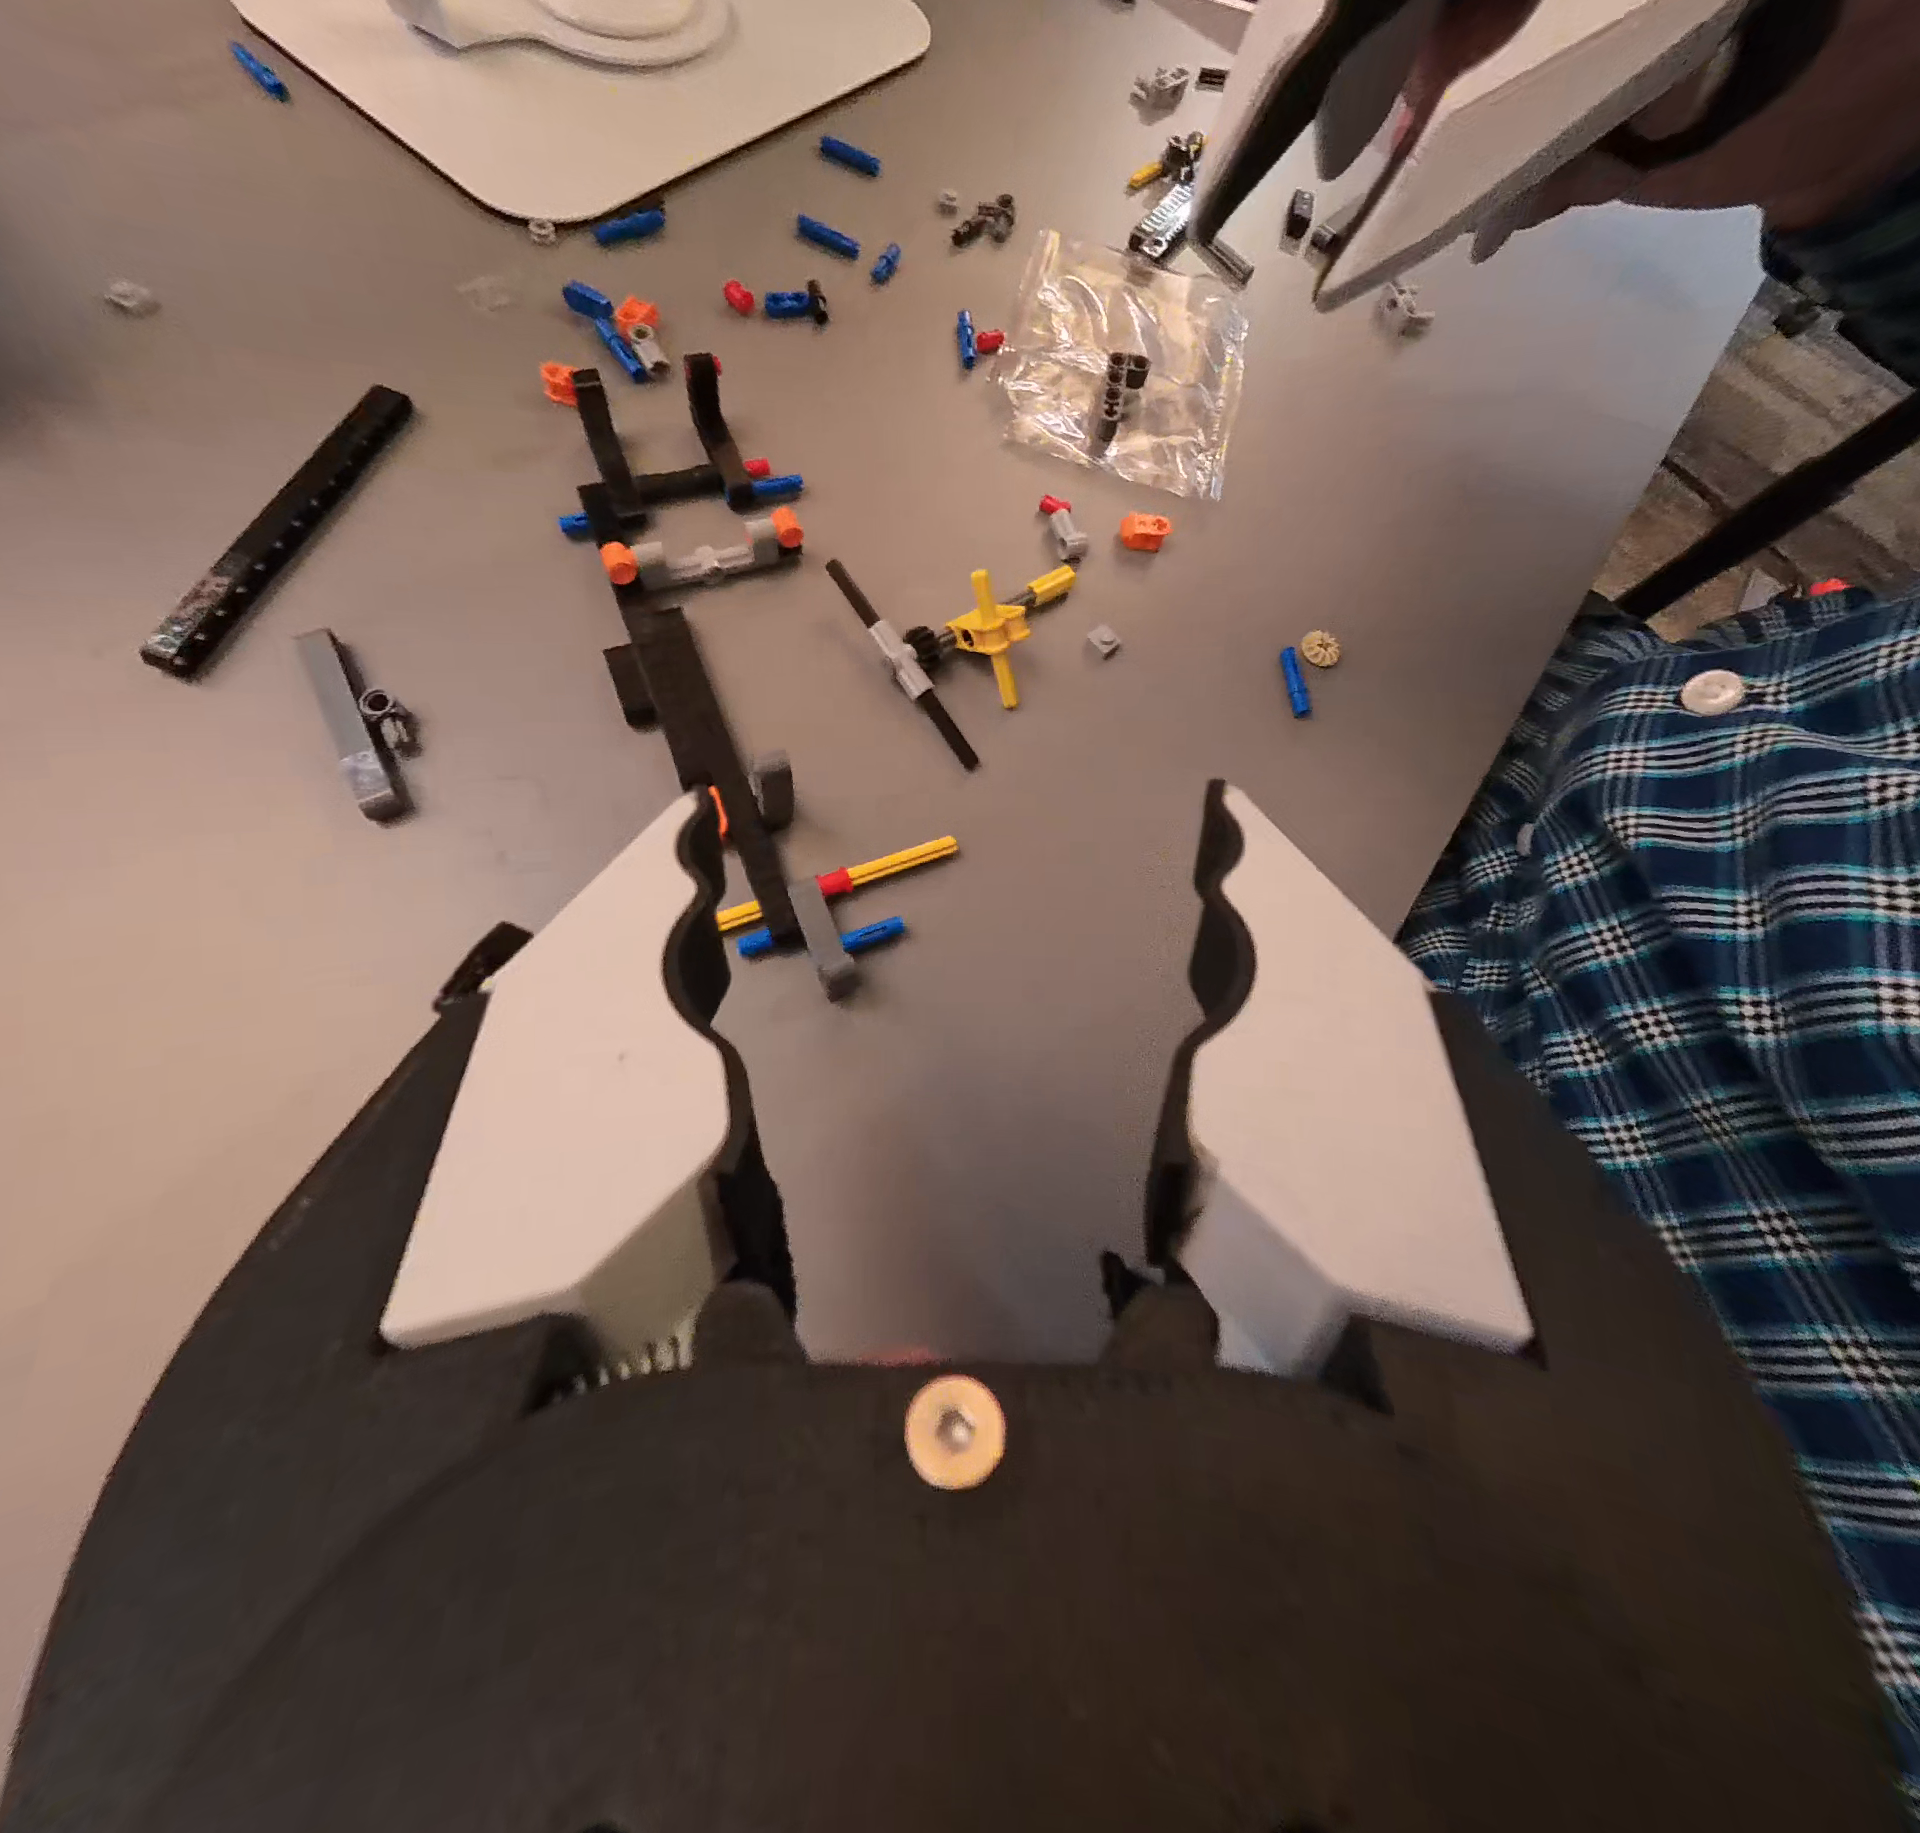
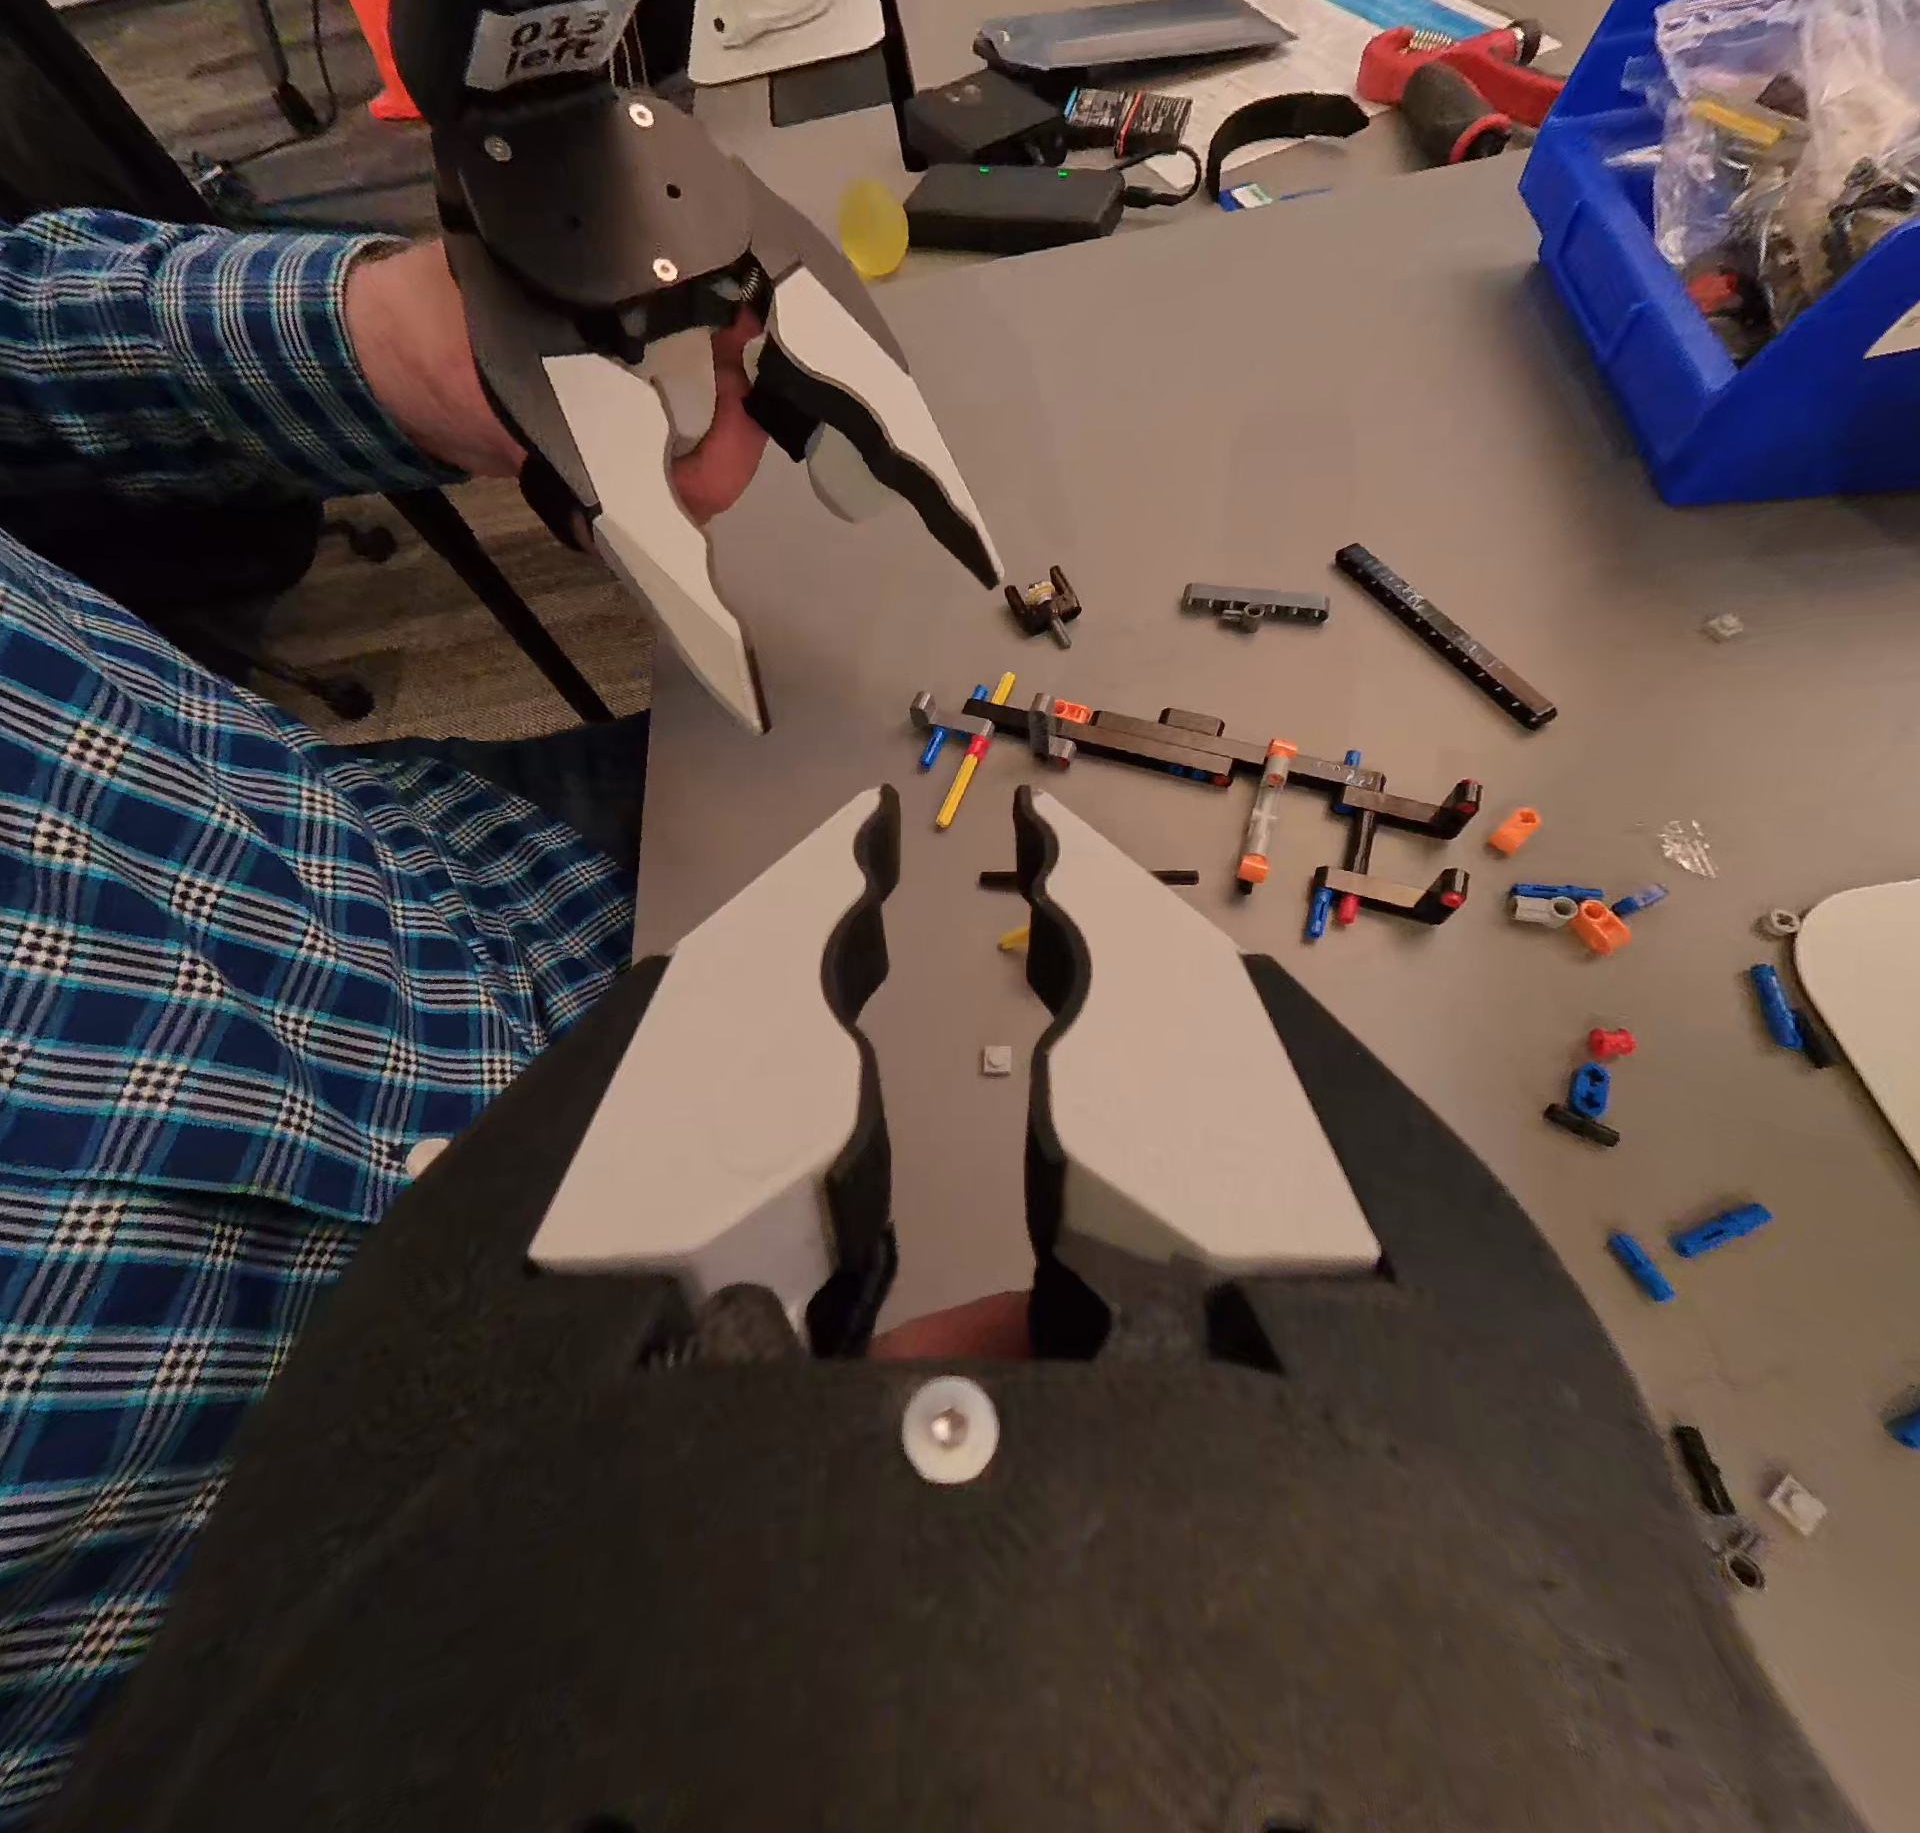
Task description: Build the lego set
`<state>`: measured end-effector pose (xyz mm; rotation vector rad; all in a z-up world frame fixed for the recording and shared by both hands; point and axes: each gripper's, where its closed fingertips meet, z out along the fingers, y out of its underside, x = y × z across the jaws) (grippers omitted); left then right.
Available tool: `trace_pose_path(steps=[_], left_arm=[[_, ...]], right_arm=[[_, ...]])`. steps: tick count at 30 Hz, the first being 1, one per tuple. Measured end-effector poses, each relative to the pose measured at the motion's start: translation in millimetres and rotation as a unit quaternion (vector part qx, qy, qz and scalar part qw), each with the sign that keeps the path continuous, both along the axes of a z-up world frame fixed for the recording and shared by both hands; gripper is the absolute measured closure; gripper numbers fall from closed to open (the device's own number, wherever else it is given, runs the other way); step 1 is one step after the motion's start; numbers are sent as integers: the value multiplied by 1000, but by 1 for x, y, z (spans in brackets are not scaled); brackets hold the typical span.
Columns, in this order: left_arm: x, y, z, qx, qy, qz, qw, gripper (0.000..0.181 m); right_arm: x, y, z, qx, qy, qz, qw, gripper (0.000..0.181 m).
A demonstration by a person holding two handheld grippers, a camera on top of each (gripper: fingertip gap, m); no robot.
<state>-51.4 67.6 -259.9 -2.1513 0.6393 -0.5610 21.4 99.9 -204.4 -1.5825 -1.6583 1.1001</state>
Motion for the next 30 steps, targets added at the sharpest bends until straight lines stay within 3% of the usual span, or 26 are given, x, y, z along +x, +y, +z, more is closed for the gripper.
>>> trace_pose_path(steps=[12, 16, 18, 23, 30], left_arm=[[-8, 4, -8, -1, 33, 7, 999, 116], [-11, 5, -11, 0, 37, 9, 999, 131], [-11, 4, -11, 1, 34, 2, 999, 151], [-11, 5, -8, 12, 35, 2, 999, 168], [-12, 6, -5, 14, 40, 3, 999, 160]], right_arm=[[3, 2, -4, 10, 4, -6, 1000, 159], [4, 4, -5, 14, 4, -10, 1000, 159], [5, 5, -6, 18, 4, -13, 1000, 159], [7, 7, -7, 24, 3, -16, 1000, 160], [9, 8, -6, 32, 4, -19, 999, 160]])
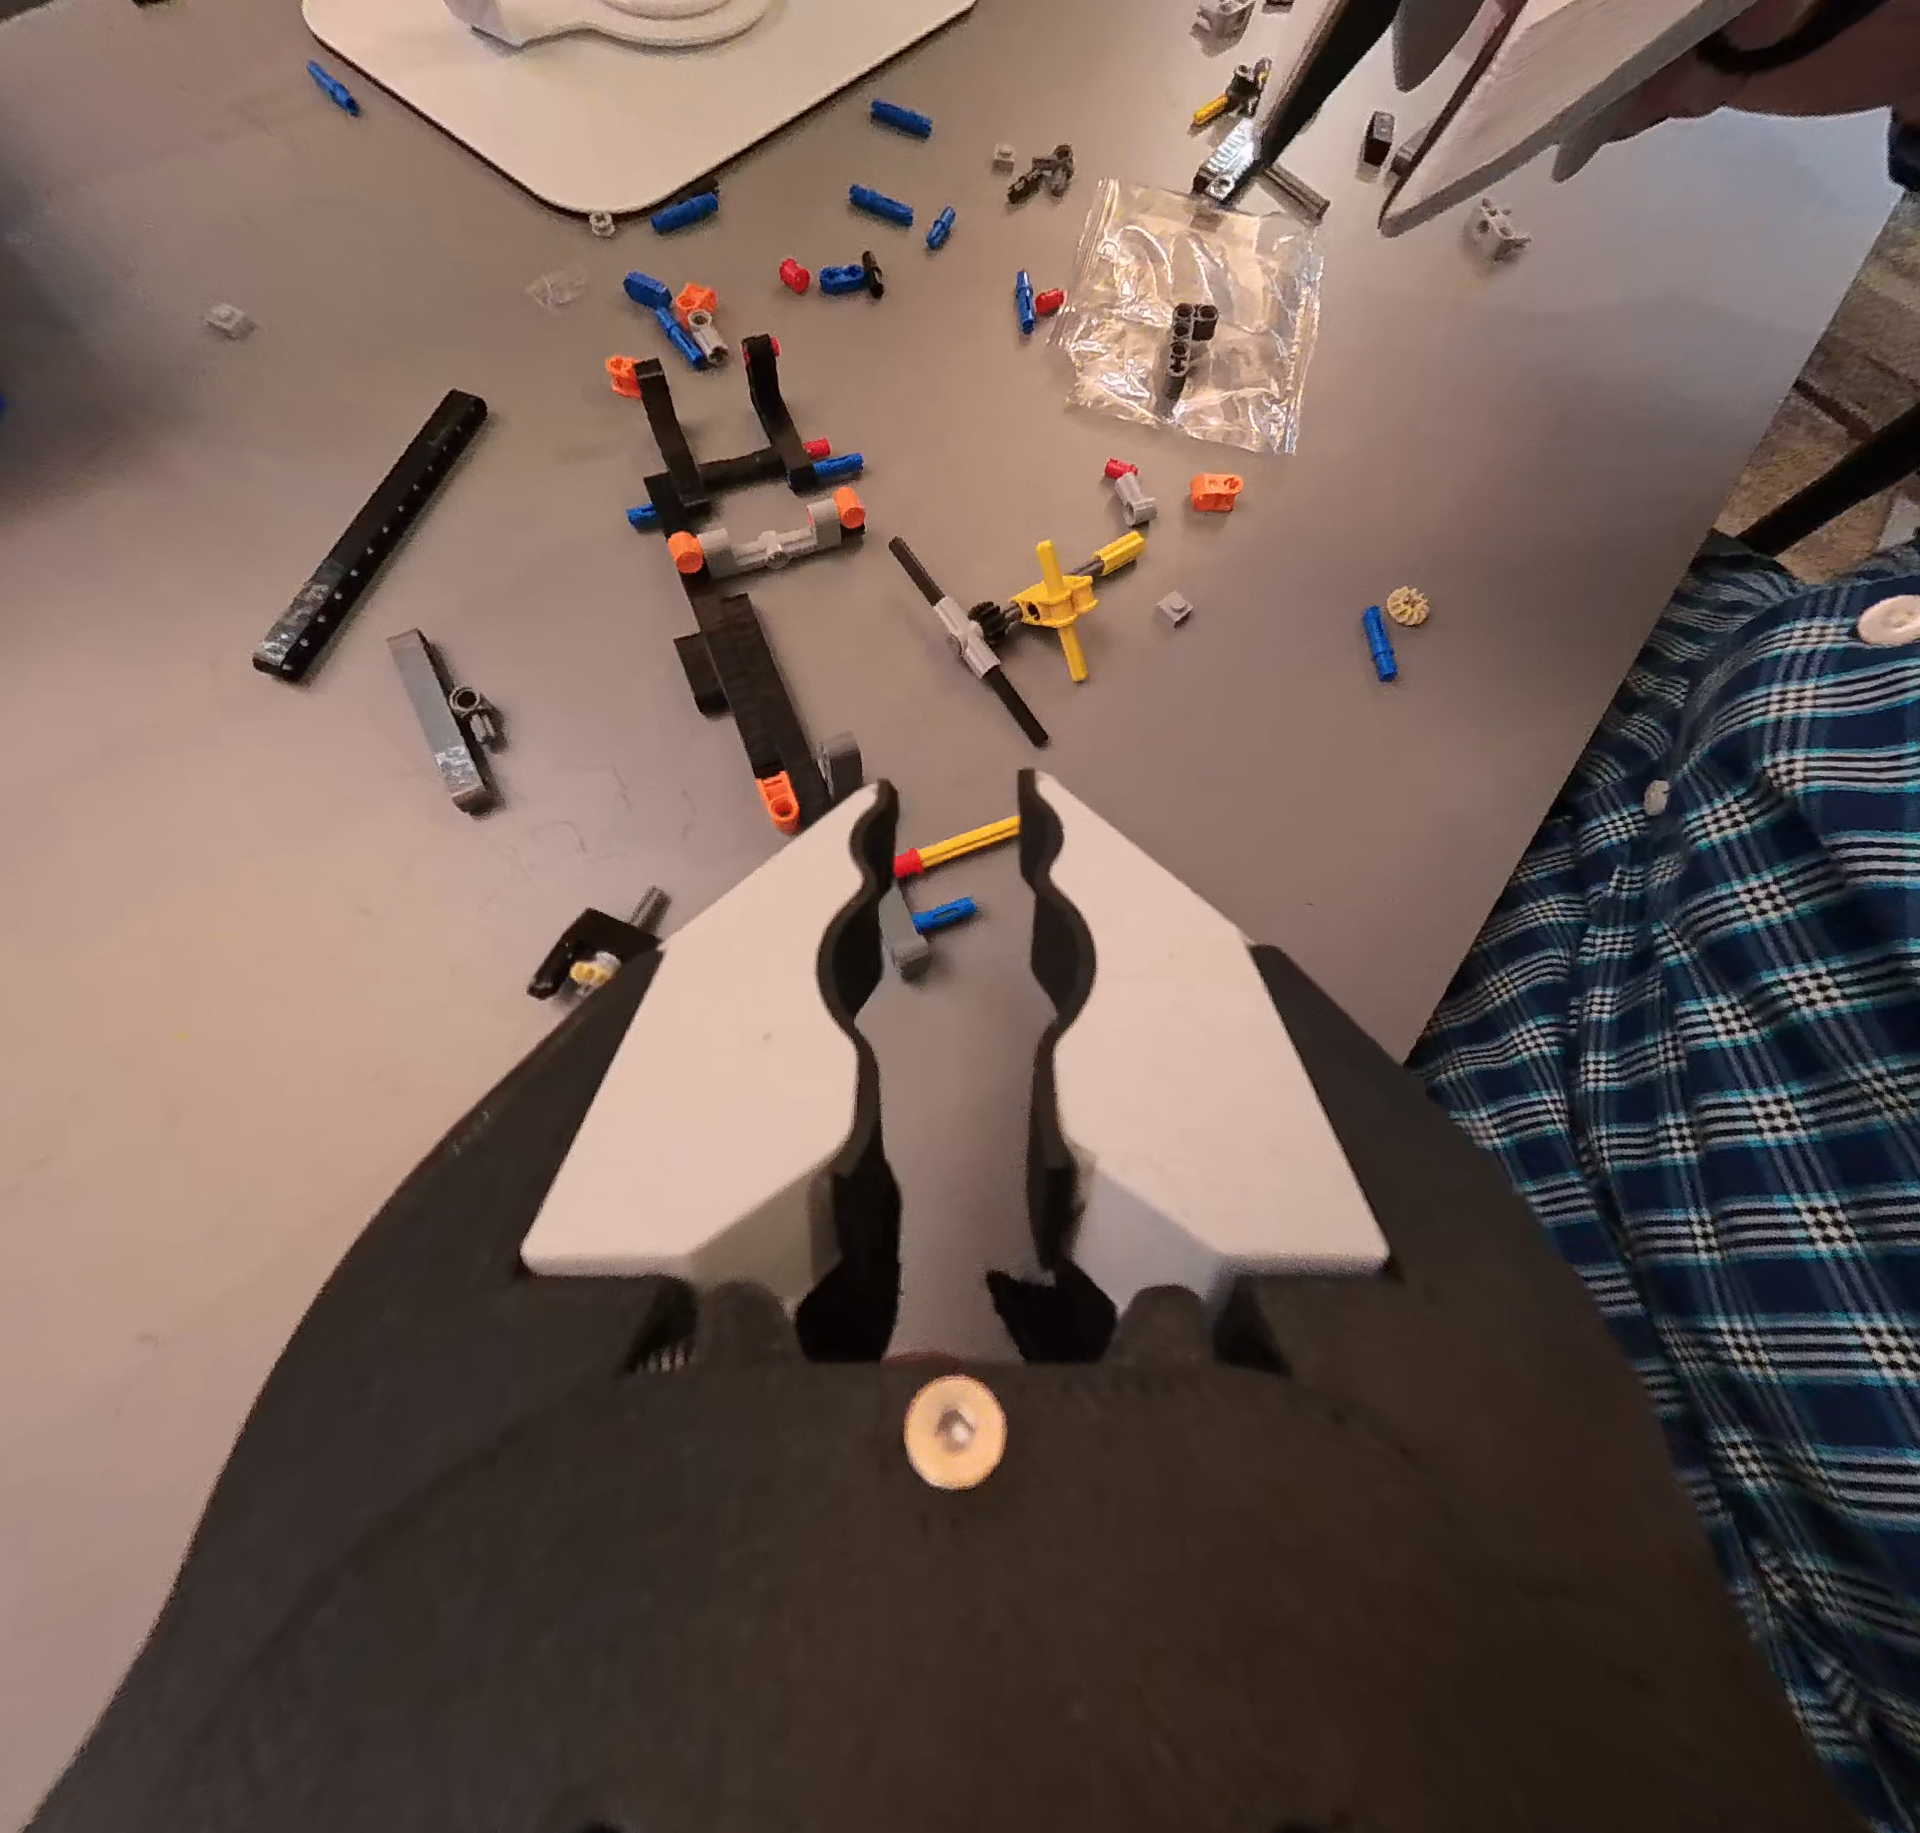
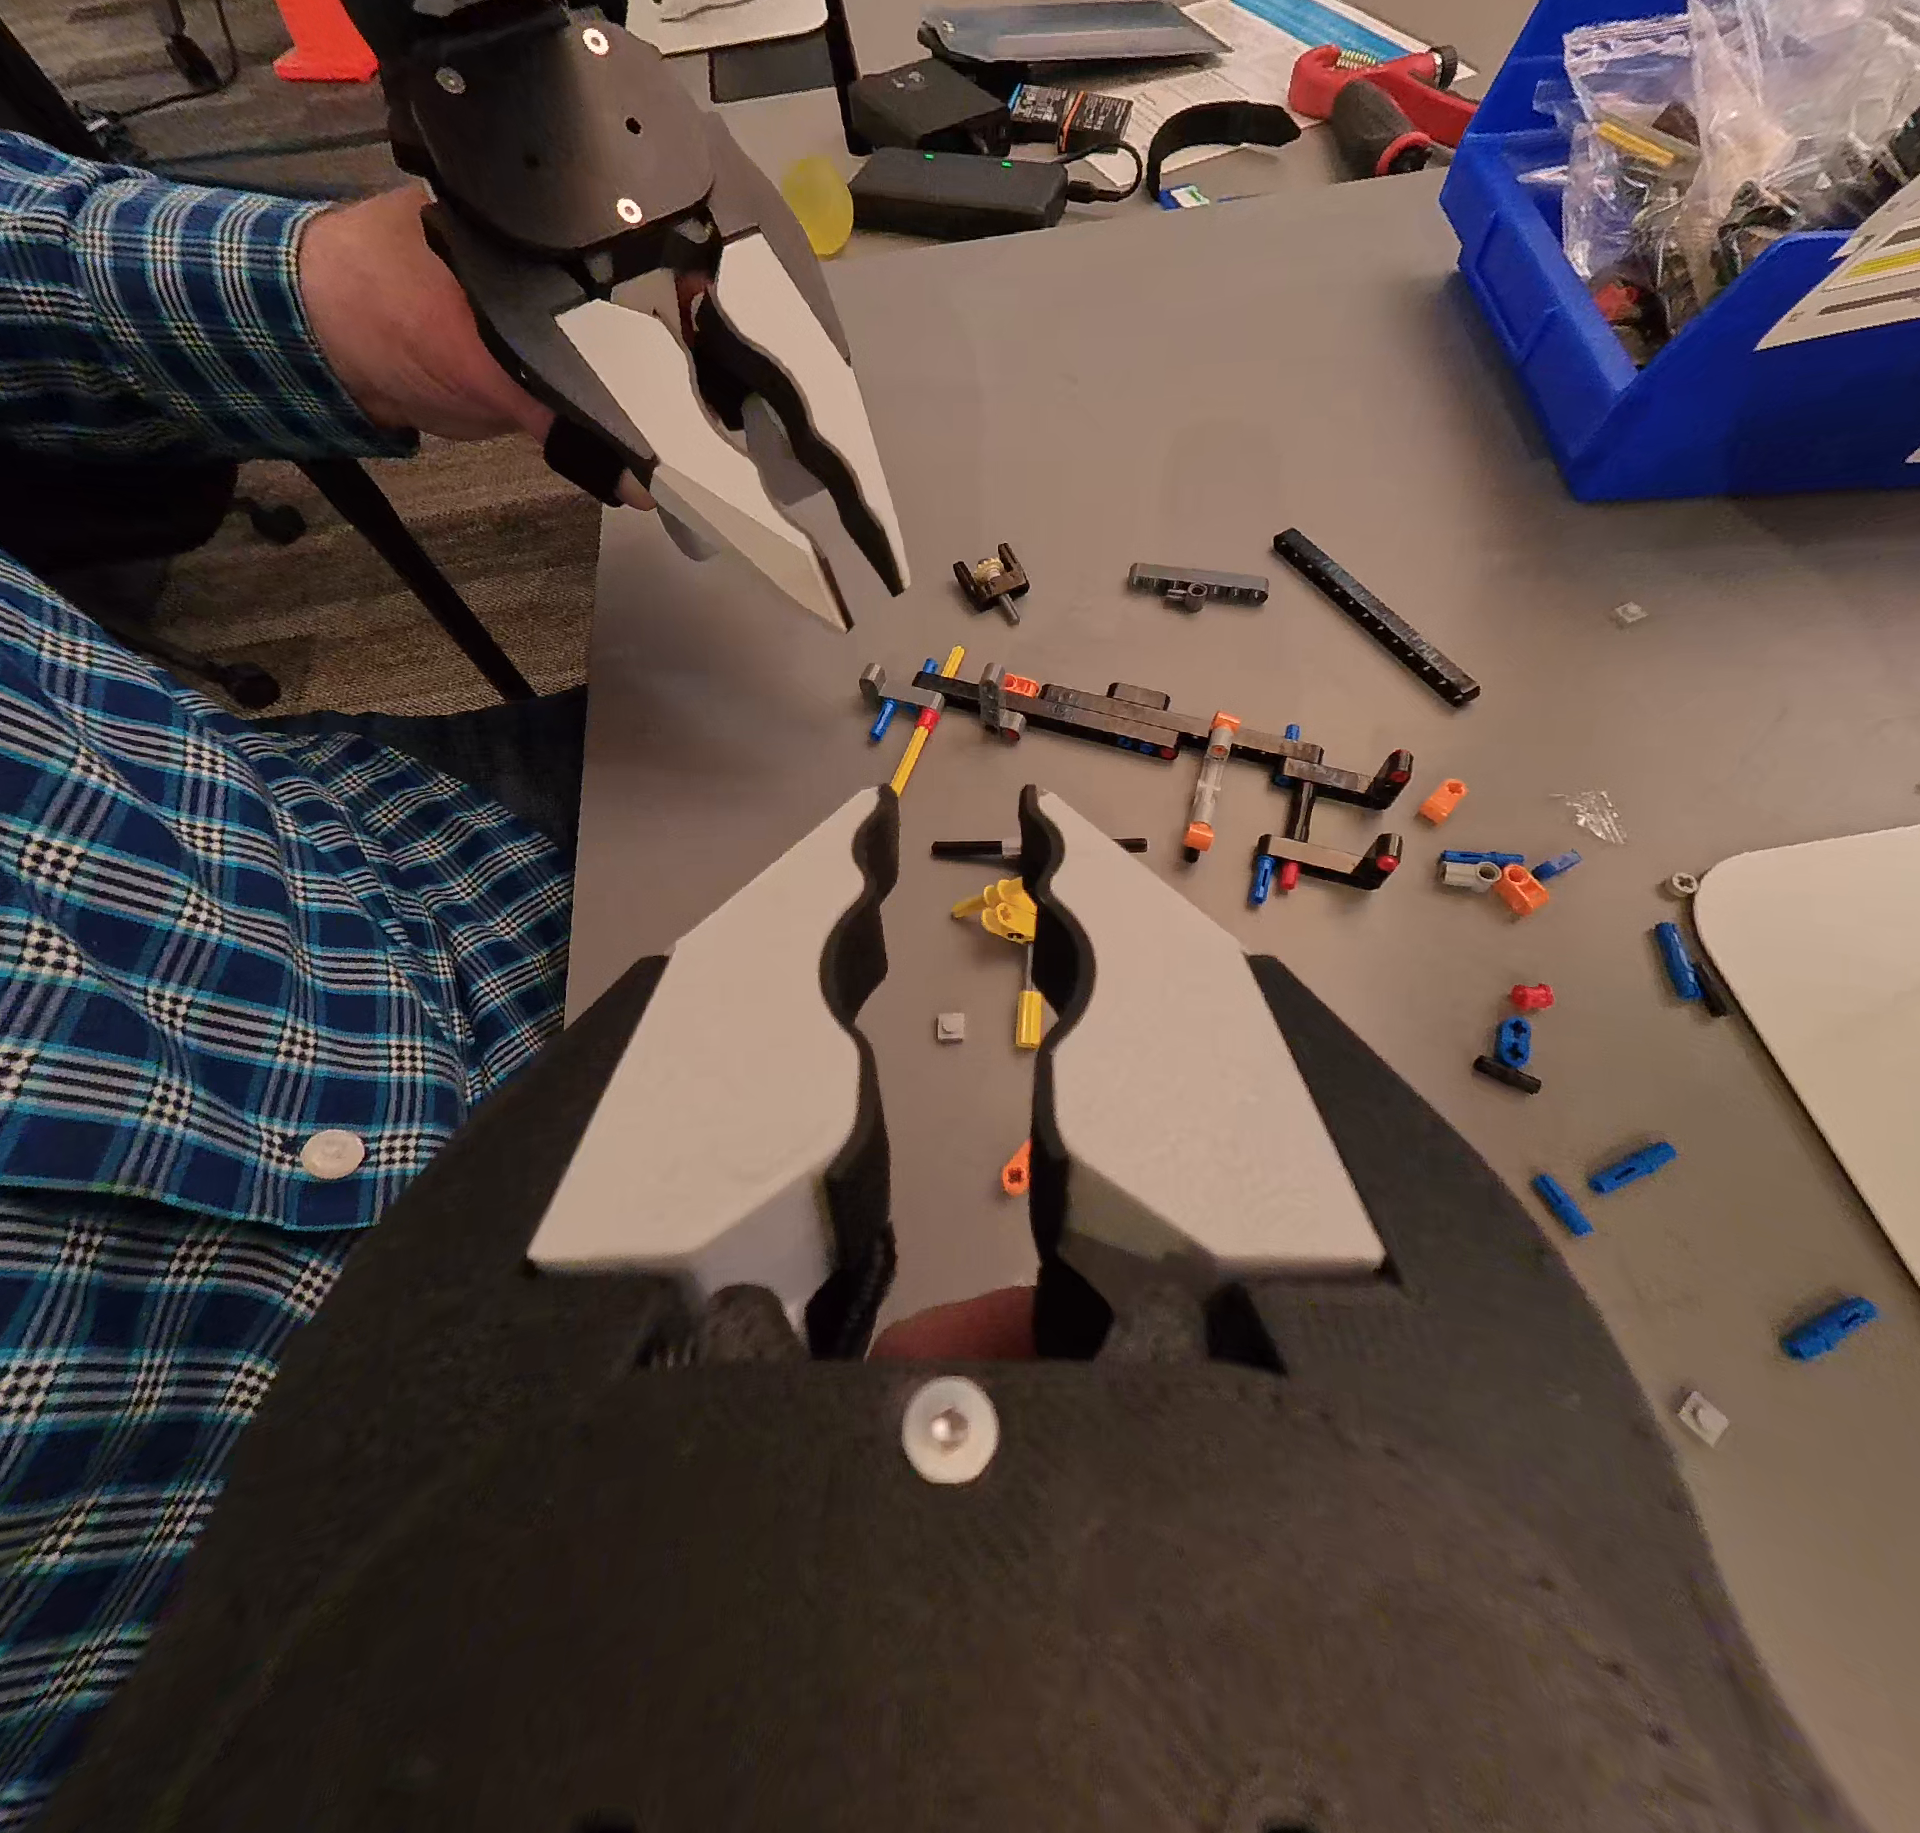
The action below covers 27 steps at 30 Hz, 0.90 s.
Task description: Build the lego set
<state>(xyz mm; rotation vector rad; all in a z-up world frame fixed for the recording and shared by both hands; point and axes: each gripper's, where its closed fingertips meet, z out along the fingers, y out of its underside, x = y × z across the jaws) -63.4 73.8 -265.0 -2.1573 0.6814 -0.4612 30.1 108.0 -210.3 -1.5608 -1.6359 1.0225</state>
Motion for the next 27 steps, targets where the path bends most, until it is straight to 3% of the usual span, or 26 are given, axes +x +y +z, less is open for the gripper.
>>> trace_pose_path(steps=[3, 10, 17, 27], left_arm=[[1, 2, 2, 6, 0, 4, 1000, 147], [-5, 6, -1, 4, -2, 25, 1000, 137], [-13, 8, -7, -5, 1, 43, 999, 139], [-22, 13, 2, 14, -6, 65, 998, 160]], right_arm=[[1, 1, 1, 4, 1, -2, 1000, 160], [1, 1, 1, 9, 3, -3, 1000, 160], [1, 2, 2, 10, 5, -5, 1000, 160], [2, 4, 2, 11, 4, -9, 1000, 159]])
